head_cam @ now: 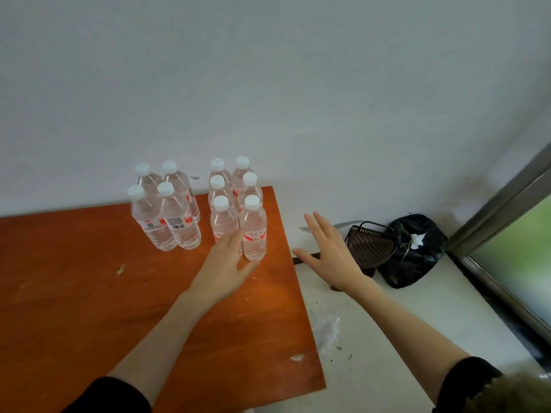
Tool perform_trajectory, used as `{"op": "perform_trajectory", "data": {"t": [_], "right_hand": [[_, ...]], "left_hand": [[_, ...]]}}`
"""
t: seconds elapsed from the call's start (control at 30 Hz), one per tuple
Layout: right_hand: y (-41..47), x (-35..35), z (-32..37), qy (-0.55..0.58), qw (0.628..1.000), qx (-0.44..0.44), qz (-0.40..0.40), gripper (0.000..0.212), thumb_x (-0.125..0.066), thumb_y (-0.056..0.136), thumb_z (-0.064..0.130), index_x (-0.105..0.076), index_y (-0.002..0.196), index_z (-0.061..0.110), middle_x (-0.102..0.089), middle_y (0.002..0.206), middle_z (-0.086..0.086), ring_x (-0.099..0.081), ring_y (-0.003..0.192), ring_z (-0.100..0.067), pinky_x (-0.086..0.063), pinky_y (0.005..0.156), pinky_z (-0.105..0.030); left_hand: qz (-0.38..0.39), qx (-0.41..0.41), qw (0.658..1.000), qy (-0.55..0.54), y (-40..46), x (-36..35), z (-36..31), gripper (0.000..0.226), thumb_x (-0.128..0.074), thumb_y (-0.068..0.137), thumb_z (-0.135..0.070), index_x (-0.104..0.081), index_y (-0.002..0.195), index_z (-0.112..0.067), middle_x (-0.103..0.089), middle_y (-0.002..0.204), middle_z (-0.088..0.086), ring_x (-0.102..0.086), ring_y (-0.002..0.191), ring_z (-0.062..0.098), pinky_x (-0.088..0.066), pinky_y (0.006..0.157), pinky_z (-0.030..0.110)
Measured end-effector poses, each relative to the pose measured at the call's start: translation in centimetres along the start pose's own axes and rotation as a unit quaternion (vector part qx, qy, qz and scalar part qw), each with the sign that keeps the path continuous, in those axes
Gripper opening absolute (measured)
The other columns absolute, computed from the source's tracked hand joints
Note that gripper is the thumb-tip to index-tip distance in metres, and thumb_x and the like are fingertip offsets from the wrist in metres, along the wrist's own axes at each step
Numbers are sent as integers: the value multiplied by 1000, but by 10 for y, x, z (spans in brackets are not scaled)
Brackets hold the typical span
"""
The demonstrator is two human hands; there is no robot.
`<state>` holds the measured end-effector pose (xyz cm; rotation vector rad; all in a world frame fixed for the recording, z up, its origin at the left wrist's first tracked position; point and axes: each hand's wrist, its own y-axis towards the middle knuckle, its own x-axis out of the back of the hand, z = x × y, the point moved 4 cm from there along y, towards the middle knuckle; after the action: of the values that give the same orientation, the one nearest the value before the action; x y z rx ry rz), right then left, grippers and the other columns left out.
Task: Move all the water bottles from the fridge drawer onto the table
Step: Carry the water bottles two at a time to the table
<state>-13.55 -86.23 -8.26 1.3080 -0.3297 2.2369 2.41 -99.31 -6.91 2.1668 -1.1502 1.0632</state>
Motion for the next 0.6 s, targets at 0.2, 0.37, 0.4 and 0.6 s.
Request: {"op": "perform_trajectory", "data": {"t": [0.2, 0.37, 0.4, 0.6], "right_hand": [[-67, 92, -11, -237, 968, 14, -84, 82, -35, 86, 65, 6, 148, 31, 11, 158, 0, 11, 145, -24, 4, 115, -52], [-145, 160, -18, -334, 929, -37, -155, 83, -38, 83, 68, -3, 149, 31, 0, 159, -3, 1, 146, -30, 1, 113, -57], [-165, 170, -20, -345, 922, -54, -168, 83, -40, 83, 68, -6, 149, 31, -3, 159, -4, -2, 146, -30, -1, 112, -58], [-313, 205, -29, -381, 883, -197, -191, 81, -39, 85, 66, -4, 149, 31, 2, 159, -3, 4, 146, -28, 3, 113, -58]], "left_hand": [[-19, -108, 981, 160, 2, 2, -89, 77, -42, 90, -53, 1, 148, -27, 7, 158, -1, 10, 145, 20, -3, 116, 43], [-50, -241, 944, 221, -1, 0, -179, 76, -36, 91, -56, 1, 149, -23, 5, 158, 3, 13, 144, 26, 3, 116, 48], [-50, -262, 938, 222, -7, -3, -196, 76, -35, 91, -56, 1, 149, -23, 5, 158, 3, 13, 144, 26, 4, 116, 48], [5, -371, 914, 161, -81, -47, -283, 74, -34, 91, -55, -2, 149, -22, 3, 158, 3, 10, 145, 25, 2, 117, 47]]}}
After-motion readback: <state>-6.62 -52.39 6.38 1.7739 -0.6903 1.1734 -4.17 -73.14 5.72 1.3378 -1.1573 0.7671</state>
